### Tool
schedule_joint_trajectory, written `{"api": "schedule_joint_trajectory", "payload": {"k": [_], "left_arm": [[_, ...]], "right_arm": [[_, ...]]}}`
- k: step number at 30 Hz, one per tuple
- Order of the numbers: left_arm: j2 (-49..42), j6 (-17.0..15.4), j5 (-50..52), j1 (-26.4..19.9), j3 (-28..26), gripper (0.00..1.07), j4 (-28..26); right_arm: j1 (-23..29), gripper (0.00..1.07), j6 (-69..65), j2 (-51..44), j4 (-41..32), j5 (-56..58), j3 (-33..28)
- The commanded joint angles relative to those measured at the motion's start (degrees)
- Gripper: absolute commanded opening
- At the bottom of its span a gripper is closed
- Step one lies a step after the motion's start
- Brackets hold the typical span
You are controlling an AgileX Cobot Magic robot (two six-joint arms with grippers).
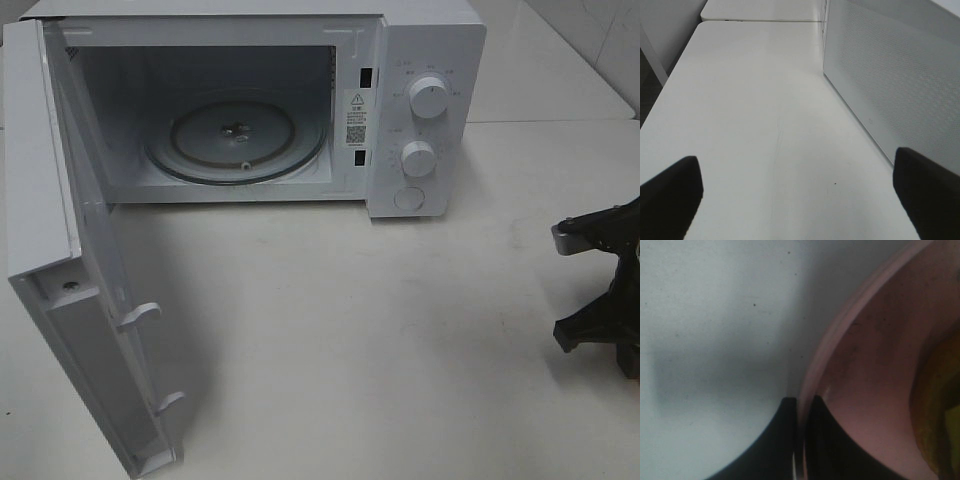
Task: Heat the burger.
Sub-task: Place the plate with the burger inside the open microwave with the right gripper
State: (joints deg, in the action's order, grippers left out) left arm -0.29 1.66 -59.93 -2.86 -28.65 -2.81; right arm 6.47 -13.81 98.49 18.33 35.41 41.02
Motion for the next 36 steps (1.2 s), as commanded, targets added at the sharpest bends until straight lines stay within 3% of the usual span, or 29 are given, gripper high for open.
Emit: {"api": "schedule_joint_trajectory", "payload": {"k": [1,7,14,36], "left_arm": [[-1.1,-0.2,0.4,0.2,0.1,0.98,-0.1],[-1.1,-0.2,0.4,0.2,0.1,0.98,-0.1],[-1.1,-0.2,0.4,0.2,0.1,0.98,-0.1],[-1.1,-0.2,0.4,0.2,0.1,0.98,-0.1]], "right_arm": [[-0.3,0.00,-2.1,-1.5,1.4,1.8,0.1],[0.2,0.00,-4.5,-4.4,4.1,4.4,0.1],[5.1,0.00,-13.3,-5.4,13.5,8.8,0.1],[16.9,0.00,-12.4,-12.0,14.2,18.0,-0.2]]}}
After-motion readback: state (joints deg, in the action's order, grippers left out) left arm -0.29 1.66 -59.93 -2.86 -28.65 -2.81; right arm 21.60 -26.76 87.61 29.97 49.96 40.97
